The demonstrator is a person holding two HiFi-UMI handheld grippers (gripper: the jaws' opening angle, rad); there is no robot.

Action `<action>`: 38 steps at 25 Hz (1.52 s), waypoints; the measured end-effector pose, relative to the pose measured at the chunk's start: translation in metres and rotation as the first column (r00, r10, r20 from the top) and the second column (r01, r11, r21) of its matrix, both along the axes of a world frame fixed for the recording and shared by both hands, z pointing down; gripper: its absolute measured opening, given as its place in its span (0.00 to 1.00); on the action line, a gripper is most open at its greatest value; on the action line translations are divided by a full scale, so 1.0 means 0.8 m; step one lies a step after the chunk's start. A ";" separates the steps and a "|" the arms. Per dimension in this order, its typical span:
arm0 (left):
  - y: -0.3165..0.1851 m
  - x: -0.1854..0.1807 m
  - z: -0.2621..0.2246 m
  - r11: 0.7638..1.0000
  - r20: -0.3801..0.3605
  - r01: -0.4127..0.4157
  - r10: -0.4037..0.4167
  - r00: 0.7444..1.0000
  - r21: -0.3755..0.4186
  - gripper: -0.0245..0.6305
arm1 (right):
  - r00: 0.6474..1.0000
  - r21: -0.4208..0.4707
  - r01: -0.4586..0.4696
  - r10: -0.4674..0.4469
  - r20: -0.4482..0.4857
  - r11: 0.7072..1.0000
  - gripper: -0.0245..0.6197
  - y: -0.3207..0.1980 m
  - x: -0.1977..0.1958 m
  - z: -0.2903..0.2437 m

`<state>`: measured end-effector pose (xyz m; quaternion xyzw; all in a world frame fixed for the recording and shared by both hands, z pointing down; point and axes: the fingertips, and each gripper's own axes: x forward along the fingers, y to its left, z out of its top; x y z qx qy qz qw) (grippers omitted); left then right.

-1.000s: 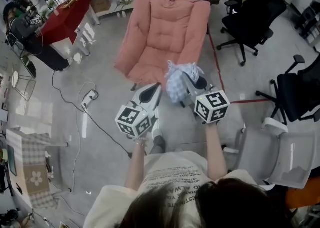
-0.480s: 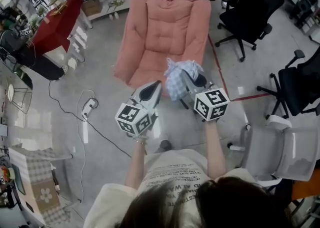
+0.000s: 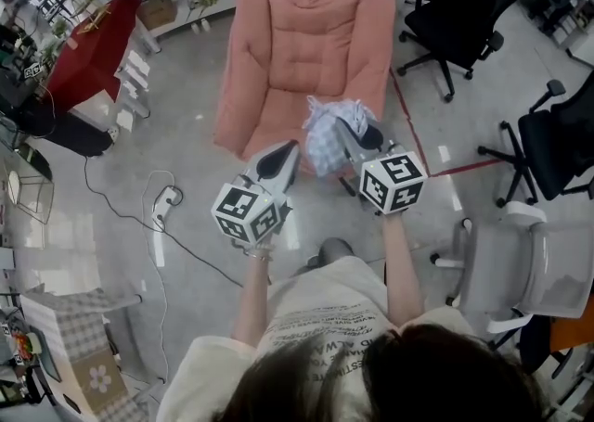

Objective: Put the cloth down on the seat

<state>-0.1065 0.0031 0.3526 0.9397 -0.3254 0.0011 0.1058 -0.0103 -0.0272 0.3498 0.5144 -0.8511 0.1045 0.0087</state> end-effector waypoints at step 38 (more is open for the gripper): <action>-0.307 -0.016 0.079 0.985 0.016 0.055 -0.053 0.998 -0.163 0.02 | 0.996 -0.164 0.090 -0.093 -0.011 0.982 0.15 -0.305 -0.027 0.077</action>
